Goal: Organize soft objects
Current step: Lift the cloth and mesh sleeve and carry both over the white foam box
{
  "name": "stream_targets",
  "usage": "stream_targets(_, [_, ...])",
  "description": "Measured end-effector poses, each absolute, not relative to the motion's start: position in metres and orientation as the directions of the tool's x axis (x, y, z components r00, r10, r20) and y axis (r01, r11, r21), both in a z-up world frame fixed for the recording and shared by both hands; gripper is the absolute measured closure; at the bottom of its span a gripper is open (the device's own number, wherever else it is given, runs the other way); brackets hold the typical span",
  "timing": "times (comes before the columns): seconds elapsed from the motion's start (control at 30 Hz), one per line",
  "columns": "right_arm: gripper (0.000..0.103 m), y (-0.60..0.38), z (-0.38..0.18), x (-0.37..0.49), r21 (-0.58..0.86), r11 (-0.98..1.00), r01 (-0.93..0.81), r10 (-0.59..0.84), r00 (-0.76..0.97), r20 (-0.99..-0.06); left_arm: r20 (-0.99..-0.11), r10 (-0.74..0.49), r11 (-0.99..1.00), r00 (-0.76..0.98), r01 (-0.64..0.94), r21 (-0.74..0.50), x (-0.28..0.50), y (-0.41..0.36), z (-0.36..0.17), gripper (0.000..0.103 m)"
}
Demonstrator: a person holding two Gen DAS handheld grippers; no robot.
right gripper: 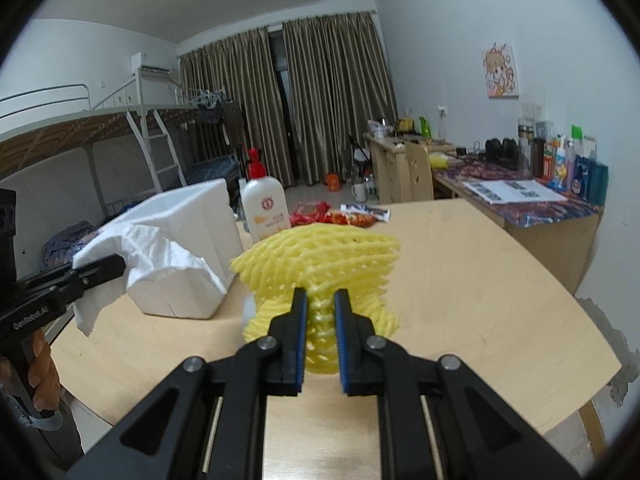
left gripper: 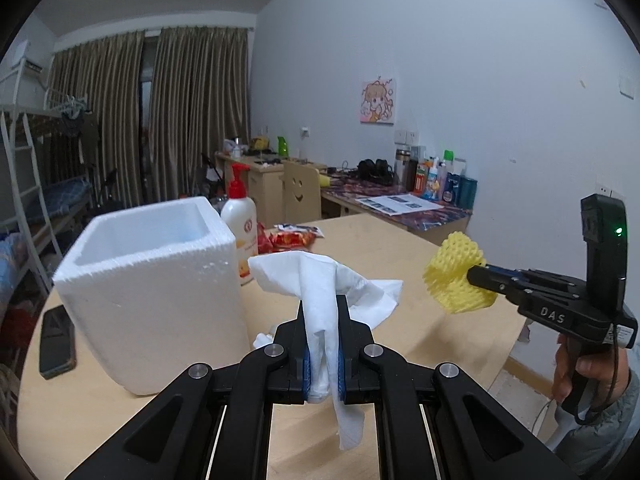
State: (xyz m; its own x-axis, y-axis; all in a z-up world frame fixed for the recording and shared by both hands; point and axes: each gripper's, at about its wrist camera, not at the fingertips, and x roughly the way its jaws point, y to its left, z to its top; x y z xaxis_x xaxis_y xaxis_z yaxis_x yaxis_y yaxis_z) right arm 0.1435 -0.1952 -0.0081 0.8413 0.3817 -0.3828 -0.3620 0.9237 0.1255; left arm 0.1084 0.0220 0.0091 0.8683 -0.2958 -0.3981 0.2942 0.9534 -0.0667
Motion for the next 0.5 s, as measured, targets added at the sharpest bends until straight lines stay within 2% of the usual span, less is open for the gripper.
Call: stream_targets(0.5, [0.087, -0.193, 0.019, 0.101, 0.1, 0.91, -0.403, 0.415, 0.867, -0.278, -0.3, -0.238, 0.968, 0.924, 0.25, 0.003, 0.055, 0.024, 0.043, 0.093])
